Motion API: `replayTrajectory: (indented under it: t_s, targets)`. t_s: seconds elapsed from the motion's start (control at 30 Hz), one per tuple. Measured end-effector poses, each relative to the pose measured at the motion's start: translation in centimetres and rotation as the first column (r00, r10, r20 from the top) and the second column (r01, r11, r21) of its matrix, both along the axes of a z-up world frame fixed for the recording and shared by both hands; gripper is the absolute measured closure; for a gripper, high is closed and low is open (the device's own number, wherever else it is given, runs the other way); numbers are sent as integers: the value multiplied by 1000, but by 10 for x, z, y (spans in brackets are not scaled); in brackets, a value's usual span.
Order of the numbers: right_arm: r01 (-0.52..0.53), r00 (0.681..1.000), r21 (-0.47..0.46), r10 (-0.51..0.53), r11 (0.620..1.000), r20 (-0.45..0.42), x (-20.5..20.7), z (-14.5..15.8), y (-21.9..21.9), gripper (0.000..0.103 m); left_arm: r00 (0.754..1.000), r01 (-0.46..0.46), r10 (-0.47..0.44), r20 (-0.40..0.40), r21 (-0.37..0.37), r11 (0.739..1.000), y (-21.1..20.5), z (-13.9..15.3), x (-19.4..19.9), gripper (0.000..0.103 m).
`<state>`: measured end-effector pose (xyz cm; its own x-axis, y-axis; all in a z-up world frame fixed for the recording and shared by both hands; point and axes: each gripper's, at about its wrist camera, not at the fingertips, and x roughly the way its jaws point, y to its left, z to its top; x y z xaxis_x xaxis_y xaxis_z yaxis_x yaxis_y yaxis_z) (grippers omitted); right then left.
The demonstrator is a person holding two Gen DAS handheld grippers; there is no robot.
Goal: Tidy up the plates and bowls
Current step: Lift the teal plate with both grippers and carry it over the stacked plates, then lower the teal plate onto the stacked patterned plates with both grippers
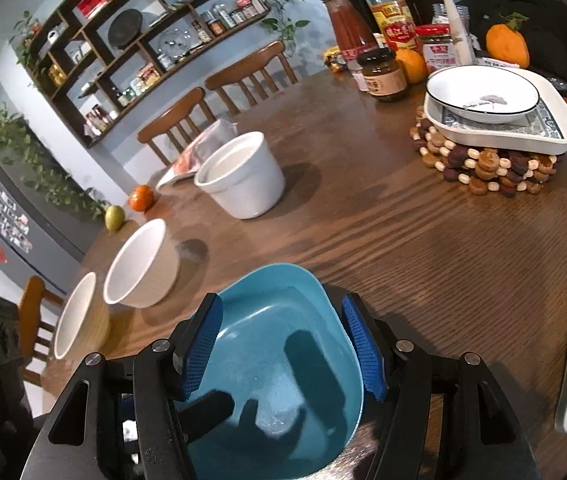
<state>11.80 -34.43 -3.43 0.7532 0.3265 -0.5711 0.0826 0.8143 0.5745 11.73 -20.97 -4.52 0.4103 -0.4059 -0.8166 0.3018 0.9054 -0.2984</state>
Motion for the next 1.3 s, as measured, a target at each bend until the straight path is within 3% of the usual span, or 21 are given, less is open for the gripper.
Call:
replayTrajectory:
  t_s: [0.2, 0.6, 0.9, 1.3]
  targets:
    - [9, 1000, -9, -9, 1000, 10, -9, 6, 13, 38, 997, -6, 8, 74, -28, 1000, 15, 13, -16, 52]
    - [-72, 992, -50, 77, 996, 103, -38, 28, 68, 38, 986, -90, 101, 131, -86, 992, 75, 20, -51, 52]
    - [-164, 975, -75, 173, 984, 138, -45, 37, 111, 38, 966, -181, 193, 174, -81, 980, 115, 22, -73, 52]
    - [-216, 964, -87, 226, 973, 138, -55, 33, 140, 38, 954, -217, 223, 202, -52, 975, 139, 16, -92, 52]
